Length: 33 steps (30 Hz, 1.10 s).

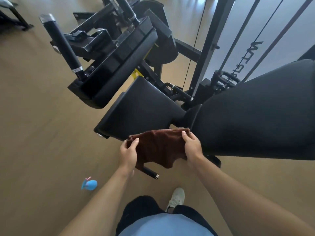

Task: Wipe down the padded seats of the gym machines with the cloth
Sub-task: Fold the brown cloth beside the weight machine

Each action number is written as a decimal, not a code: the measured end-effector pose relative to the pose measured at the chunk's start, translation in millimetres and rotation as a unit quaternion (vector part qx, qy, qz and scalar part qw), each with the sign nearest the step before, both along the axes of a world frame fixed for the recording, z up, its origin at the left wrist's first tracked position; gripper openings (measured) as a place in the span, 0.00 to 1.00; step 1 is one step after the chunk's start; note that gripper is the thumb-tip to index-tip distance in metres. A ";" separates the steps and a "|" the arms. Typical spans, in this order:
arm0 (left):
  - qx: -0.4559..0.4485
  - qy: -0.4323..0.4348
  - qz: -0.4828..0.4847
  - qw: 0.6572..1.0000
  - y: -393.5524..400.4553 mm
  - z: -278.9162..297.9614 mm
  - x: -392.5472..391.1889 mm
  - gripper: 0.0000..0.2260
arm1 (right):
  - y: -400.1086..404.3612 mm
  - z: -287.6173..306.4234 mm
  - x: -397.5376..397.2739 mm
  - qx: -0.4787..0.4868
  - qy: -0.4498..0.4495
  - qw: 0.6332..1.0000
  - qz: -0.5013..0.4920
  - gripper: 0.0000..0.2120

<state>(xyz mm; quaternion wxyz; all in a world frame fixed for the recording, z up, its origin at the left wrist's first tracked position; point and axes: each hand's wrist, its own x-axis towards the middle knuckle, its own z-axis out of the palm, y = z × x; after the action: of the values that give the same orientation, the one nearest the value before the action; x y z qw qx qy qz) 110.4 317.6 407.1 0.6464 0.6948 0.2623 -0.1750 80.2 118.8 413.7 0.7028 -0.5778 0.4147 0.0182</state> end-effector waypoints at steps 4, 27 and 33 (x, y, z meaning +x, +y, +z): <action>-0.011 0.017 -0.003 1.000 4.6 -4.1 21.8 0.16 | -5.4 1.6 19.7 -0.010 0.021 1.000 0.005 0.09; -0.110 -0.058 -0.316 0.941 8.5 4.6 109.6 0.19 | 46.2 60.3 85.4 -0.123 -0.125 0.944 0.281 0.03; -0.190 0.091 -0.407 0.889 -2.9 21.7 96.9 0.24 | 34.3 72.3 74.7 -0.251 -0.119 0.924 0.263 0.02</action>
<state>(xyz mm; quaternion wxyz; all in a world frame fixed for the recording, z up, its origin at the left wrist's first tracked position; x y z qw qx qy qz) 207.3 314.7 428.8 0.6113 0.5853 -0.0241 -0.5321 154.9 153.1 486.0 0.5484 -0.8217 0.1523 0.0289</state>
